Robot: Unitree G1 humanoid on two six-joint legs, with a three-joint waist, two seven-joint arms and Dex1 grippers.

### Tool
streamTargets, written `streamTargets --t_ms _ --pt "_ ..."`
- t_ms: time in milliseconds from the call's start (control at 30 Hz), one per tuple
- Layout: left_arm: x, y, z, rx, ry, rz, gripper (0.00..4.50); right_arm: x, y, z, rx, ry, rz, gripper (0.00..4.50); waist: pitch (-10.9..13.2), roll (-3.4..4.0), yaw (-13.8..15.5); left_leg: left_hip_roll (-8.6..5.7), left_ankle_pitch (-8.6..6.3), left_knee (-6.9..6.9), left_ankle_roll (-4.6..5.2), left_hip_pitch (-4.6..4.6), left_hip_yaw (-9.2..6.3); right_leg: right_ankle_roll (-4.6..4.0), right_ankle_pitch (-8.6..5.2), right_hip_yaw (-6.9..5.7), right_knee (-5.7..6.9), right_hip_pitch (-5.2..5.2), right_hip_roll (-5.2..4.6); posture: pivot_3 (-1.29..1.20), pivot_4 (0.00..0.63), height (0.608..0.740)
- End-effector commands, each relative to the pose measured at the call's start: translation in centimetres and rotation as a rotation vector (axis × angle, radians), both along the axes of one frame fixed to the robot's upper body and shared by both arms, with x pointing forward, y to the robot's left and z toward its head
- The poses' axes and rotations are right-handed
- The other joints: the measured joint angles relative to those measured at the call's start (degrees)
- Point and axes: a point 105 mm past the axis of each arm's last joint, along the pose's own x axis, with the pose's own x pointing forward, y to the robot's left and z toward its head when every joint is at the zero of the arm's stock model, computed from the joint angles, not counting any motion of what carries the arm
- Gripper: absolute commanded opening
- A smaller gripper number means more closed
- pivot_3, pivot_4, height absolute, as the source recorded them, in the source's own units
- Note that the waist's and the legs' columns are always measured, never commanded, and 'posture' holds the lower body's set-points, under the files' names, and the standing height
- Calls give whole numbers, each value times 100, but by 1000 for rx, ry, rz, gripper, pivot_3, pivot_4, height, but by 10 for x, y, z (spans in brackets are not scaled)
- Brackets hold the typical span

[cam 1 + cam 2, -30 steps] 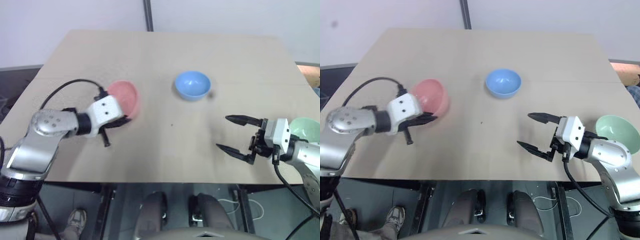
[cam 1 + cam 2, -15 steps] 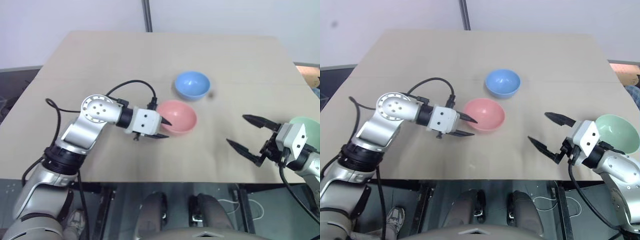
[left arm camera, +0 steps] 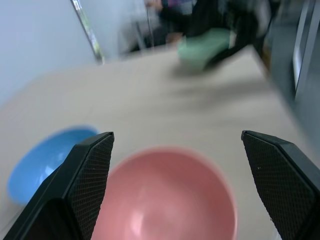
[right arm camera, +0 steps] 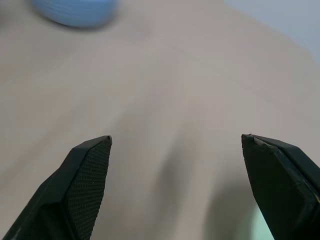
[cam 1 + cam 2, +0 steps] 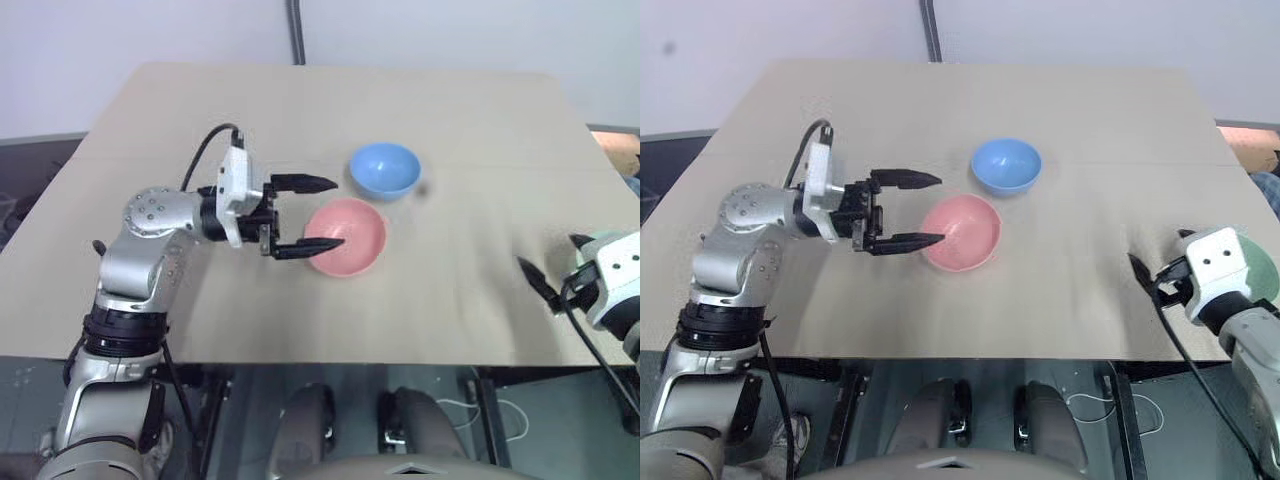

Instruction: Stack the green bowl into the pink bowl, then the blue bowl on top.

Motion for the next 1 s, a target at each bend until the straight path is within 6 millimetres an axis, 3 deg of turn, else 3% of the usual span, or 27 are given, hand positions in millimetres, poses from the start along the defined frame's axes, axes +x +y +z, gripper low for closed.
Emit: streamTargets --t_ms 33,133,233,433,467,600,667,700,767,833,1000 --pt "-5 -4 15 -95 19 -65 4305 -1 -22 -3 25 56 -142 4500 0 0 -8 0 0 0 0 0 -1 0 0 0 0 0 1 0 150 740" --pt "-10 -10 18 -110 18 -137 4305 2 -32 -19 42 146 -196 4500 0 1 -21 0 0 -4 0 -1 0 -1 0 0 0 -3 4 0 150 740" --pt "-11 -12 20 -113 0 -174 4403 8 -45 -28 82 180 -262 3679 0 2 -27 0 0 -5 0 -1 2 -1 0 1 -2 -3 4 0 150 740" --pt "-10 -12 17 -98 -15 -173 4403 16 -56 -27 51 186 -291 824 -1 4 -25 -1 0 -7 0 -2 2 -1 0 3 -2 -6 6 0 150 740" --pt "-9 -12 17 -101 -17 -165 4403 17 -56 -26 41 181 -291 184 -1 3 -24 -1 0 -7 1 -2 3 -1 0 4 -3 -6 6 0 150 740" --pt "-5 -9 15 -103 -21 -112 4403 23 -46 -14 -69 134 -214 26 -1 4 -24 -1 0 -7 1 -3 2 -1 0 4 -4 -6 5 0 150 740" --pt "0 -2 11 -95 -18 -59 4403 29 -3 6 -51 42 13 26 -1 4 -44 -1 0 -8 1 -2 3 0 0 4 -3 -7 6 0 150 740" --pt "2 5 5 -77 -19 -19 4403 30 30 21 -20 -21 171 26 0 6 -64 0 0 -9 1 -1 3 0 0 5 -4 -7 7 0 150 740" --pt "5 16 -2 -57 -11 36 4403 23 75 39 26 -97 403 26 2 11 -180 5 0 -12 1 1 5 0 0 8 -2 -9 11 0 150 740" --pt "13 45 -15 -48 23 186 4403 17 128 50 49 -128 663 26 2 10 -239 10 0 -14 0 1 0 0 0 8 -1 -11 18 0 150 740" --pt "34 102 -38 -32 63 482 4403 15 196 57 60 -152 980 26 6 -1 -192 11 -5 -15 8 -5 -10 -1 0 -6 -4 -14 13 0 150 740"
